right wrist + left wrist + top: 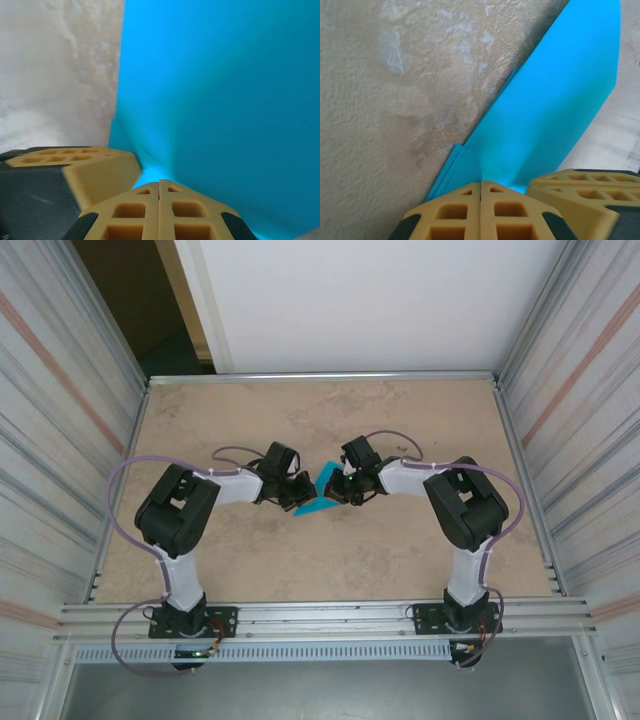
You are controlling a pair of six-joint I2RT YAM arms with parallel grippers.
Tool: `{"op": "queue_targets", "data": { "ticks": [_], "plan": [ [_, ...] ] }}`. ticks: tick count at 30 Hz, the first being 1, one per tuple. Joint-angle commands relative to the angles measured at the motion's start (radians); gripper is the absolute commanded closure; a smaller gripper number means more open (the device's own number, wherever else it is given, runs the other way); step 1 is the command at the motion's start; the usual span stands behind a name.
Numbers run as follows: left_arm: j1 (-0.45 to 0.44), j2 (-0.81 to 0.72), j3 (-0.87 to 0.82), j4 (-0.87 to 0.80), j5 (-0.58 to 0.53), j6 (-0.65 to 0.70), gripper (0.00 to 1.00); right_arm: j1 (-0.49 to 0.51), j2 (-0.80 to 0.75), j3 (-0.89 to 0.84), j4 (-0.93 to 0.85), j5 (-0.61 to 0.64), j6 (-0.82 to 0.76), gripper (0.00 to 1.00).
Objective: Fold a paper plane with a square sheet of paper (pick it up from the middle)
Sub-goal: Fold the wing for the fifth time at the center of the table.
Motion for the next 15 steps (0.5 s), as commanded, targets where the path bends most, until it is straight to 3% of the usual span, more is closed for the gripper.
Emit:
{"op": "queue_targets", "data": {
  "ticks": [1, 6, 15],
  "plan": [
    [0.015, -0.057, 0.012, -0.016, 0.023, 0.029, 0.97, 0.0, 0.032, 0.029, -0.075, 0.006, -0.051, 0.96],
    [0.038, -0.09, 0.027, -0.053, 0.063, 0.112, 0.91, -0.002, 0.051, 0.038, -0.113, 0.035, -0.082, 0.96],
    [0.038, -0.057, 0.048, -0.165, 0.077, 0.199, 0.9, -0.005, 0.064, 0.063, -0.123, 0.028, -0.093, 0.96]
  ]
}}
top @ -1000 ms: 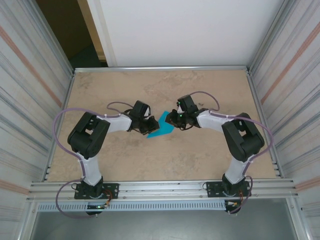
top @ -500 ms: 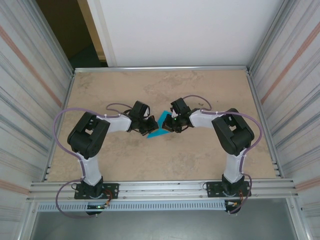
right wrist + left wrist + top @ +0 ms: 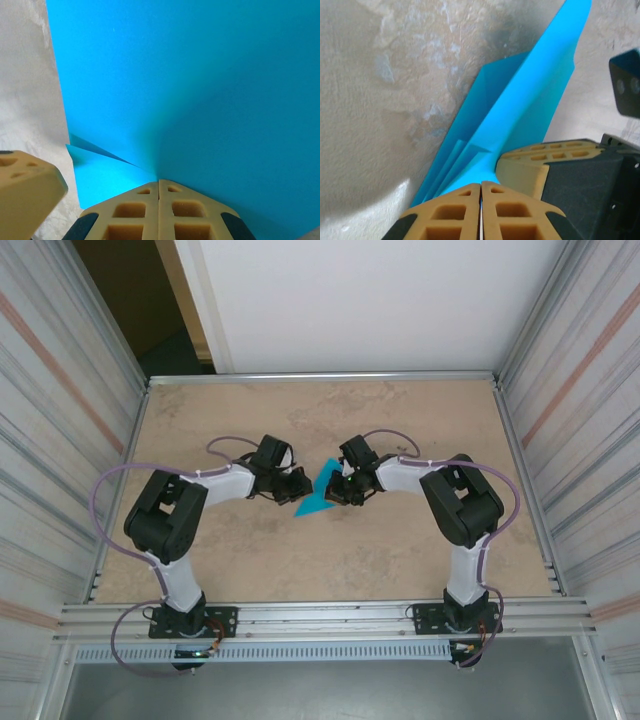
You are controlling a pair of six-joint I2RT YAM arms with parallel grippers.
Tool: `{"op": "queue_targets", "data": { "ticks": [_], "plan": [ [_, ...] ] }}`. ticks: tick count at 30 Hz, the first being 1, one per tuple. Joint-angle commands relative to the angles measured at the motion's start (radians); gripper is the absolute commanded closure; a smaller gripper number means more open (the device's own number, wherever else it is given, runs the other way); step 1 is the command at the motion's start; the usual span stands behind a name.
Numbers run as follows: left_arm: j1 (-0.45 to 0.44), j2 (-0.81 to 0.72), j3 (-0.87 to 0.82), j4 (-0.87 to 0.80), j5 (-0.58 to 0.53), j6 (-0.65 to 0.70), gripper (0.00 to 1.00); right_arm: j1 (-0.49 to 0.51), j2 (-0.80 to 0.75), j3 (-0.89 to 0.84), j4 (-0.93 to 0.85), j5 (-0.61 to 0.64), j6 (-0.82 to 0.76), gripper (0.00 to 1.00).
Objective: Fold a paper plane with a square sheet of paper (pick it up from the middle)
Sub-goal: Fold the wing for the fifth time at the center of the table.
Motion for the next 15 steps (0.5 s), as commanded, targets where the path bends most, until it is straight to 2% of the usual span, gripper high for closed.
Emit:
{"op": "queue_targets", "data": {
  "ticks": [1, 5, 9, 11, 15],
  "plan": [
    [-0.003, 0.018, 0.029, -0.061, 0.038, 0.055, 0.9, -0.004, 0.031, 0.021, -0.05, 0.023, -0.025, 0.96],
    [-0.005, 0.051, 0.05, -0.104, -0.012, 0.057, 0.9, -0.005, 0.023, 0.029, -0.047, 0.01, -0.022, 0.95],
    [0.007, 0.066, 0.026, -0.086, -0.044, 0.024, 0.91, -0.02, -0.05, 0.007, 0.015, -0.004, 0.005, 0.9],
    [0.011, 0.065, 0.01, -0.068, -0.043, -0.004, 0.91, -0.03, -0.111, -0.024, 0.053, 0.009, 0.023, 0.84],
    [0.015, 0.065, -0.051, 0.025, -0.012, -0.102, 0.91, -0.062, -0.232, -0.116, 0.12, 0.064, 0.082, 0.63]
  ]
}}
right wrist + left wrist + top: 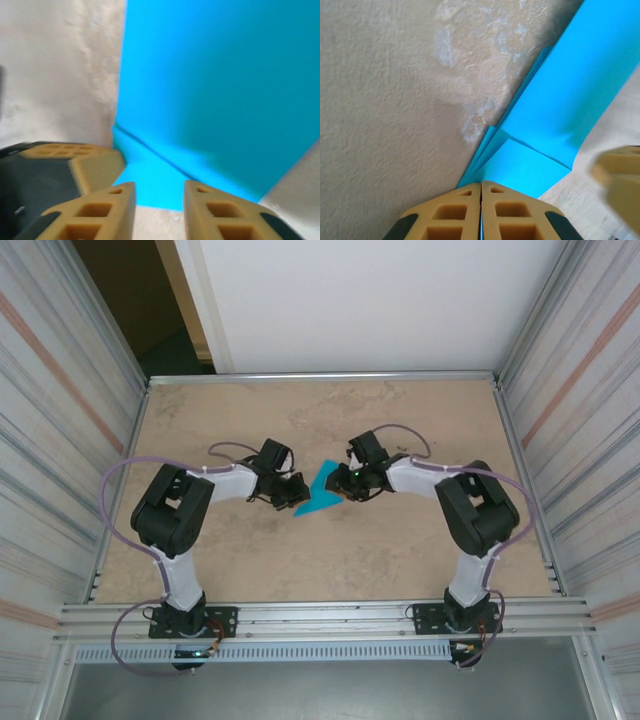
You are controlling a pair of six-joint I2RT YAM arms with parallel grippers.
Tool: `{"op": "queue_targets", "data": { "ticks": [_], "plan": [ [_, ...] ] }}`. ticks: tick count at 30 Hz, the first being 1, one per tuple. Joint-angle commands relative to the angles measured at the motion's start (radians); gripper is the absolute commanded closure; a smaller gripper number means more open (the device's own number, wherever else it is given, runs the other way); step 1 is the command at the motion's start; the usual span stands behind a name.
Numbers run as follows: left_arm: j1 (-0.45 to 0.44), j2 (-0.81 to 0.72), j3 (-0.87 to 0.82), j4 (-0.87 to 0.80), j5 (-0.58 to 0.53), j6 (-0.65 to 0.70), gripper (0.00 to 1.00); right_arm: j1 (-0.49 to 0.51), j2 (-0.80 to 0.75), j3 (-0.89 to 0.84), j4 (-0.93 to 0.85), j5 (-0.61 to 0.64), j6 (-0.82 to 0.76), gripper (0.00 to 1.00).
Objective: Fold a paper plane with a square sheet of paper (pick it up from the middle)
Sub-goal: Fold the wing for the fifth time at the center of the table.
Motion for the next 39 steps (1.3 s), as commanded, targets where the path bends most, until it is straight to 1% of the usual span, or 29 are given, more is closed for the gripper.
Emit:
{"op": "queue_targets", "data": {
  "ticks": [1, 4, 7, 10, 14, 17, 18, 27, 31, 39],
  "plan": [
    [0.011, 0.013, -0.059, 0.063, 0.01, -0.099, 0.91, -0.029, -0.116, -0.07, 0.076, 0.056, 0.074, 0.59],
    [0.025, 0.015, -0.1, 0.137, 0.044, -0.169, 0.9, -0.045, -0.16, -0.149, 0.13, 0.059, 0.147, 0.52],
    [0.047, 0.009, -0.145, 0.215, 0.085, -0.239, 0.9, -0.045, -0.175, -0.199, 0.162, 0.058, 0.206, 0.49],
    [0.067, -0.002, -0.174, 0.254, 0.103, -0.269, 0.9, -0.041, -0.158, -0.208, 0.177, 0.036, 0.226, 0.49],
    [0.076, -0.007, -0.189, 0.263, 0.108, -0.277, 0.9, -0.037, -0.104, -0.197, 0.21, 0.003, 0.244, 0.51],
    [0.079, -0.005, -0.196, 0.272, 0.115, -0.28, 0.9, -0.033, -0.063, -0.174, 0.224, -0.023, 0.25, 0.58],
    [0.079, -0.005, -0.2, 0.277, 0.117, -0.282, 0.9, -0.03, -0.051, -0.165, 0.225, -0.025, 0.251, 0.59],
    [0.081, -0.001, -0.203, 0.287, 0.125, -0.28, 0.9, -0.02, -0.009, -0.154, 0.241, -0.029, 0.266, 0.61],
    [0.08, 0.002, -0.202, 0.287, 0.125, -0.28, 0.9, -0.018, 0.012, -0.159, 0.282, -0.056, 0.282, 0.65],
    [0.08, 0.005, -0.199, 0.29, 0.128, -0.277, 0.9, -0.017, 0.023, -0.192, 0.384, -0.07, 0.303, 0.67]
  ]
}}
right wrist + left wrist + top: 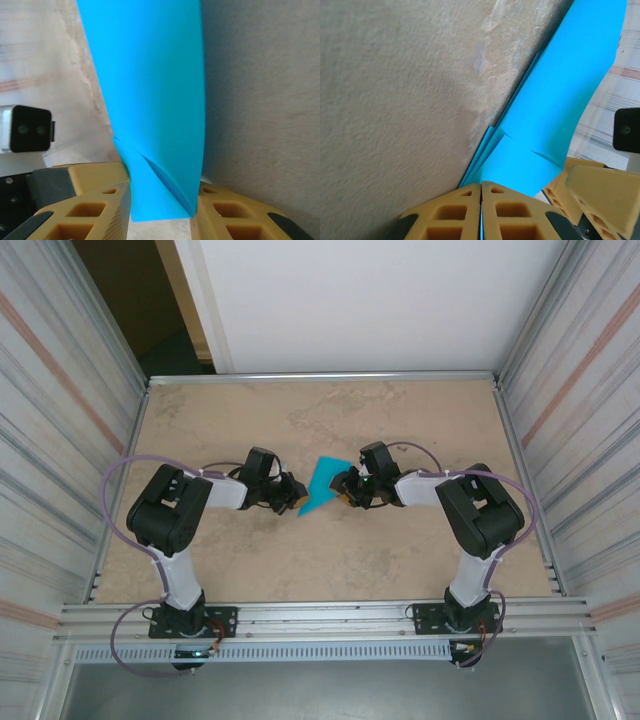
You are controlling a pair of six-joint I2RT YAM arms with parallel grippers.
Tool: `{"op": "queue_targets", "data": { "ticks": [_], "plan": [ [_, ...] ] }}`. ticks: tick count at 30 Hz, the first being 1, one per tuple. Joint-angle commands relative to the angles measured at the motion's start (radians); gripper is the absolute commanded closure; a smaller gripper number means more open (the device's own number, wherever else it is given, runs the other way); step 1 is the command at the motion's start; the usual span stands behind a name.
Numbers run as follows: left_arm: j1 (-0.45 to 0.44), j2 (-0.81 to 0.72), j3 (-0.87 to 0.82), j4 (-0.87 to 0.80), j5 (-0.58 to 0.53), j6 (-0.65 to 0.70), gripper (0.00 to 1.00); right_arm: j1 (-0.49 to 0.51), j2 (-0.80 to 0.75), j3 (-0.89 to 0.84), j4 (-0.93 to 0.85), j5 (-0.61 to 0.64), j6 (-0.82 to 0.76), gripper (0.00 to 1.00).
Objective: Fold a paper plane with a square sheet of paper (pick it up from the middle)
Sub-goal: Fold the wing for the fifth time at the center of the table.
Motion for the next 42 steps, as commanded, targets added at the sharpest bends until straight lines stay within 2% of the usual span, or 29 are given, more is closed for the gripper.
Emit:
{"op": "queue_targets", "data": {
  "ticks": [1, 12, 19, 25, 32, 37, 42],
  "plan": [
    [0.014, 0.01, -0.029, -0.063, -0.023, -0.005, 0.9, 0.006, 0.017, -0.02, 0.08, -0.021, 0.057, 0.68],
    [0.014, 0.004, -0.027, -0.068, -0.024, -0.004, 0.9, 0.014, 0.047, -0.027, 0.131, -0.032, 0.08, 0.76],
    [0.016, -0.007, -0.017, -0.074, -0.024, 0.002, 0.89, 0.009, 0.046, -0.029, 0.132, -0.02, 0.08, 0.87],
    [0.017, -0.057, 0.001, -0.085, -0.035, 0.05, 0.84, 0.0, 0.017, -0.04, 0.125, 0.001, 0.066, 0.96],
    [-0.022, -0.181, 0.026, -0.133, -0.141, 0.232, 0.73, -0.018, -0.084, -0.046, 0.04, 0.06, -0.003, 0.97],
    [-0.12, -0.222, 0.079, -0.188, -0.223, 0.458, 0.63, -0.035, -0.124, -0.057, 0.001, 0.077, 0.012, 0.97],
    [-0.24, -0.223, 0.13, -0.241, -0.362, 0.715, 0.57, -0.052, -0.143, -0.066, -0.006, 0.066, 0.065, 0.97]
  ]
}}
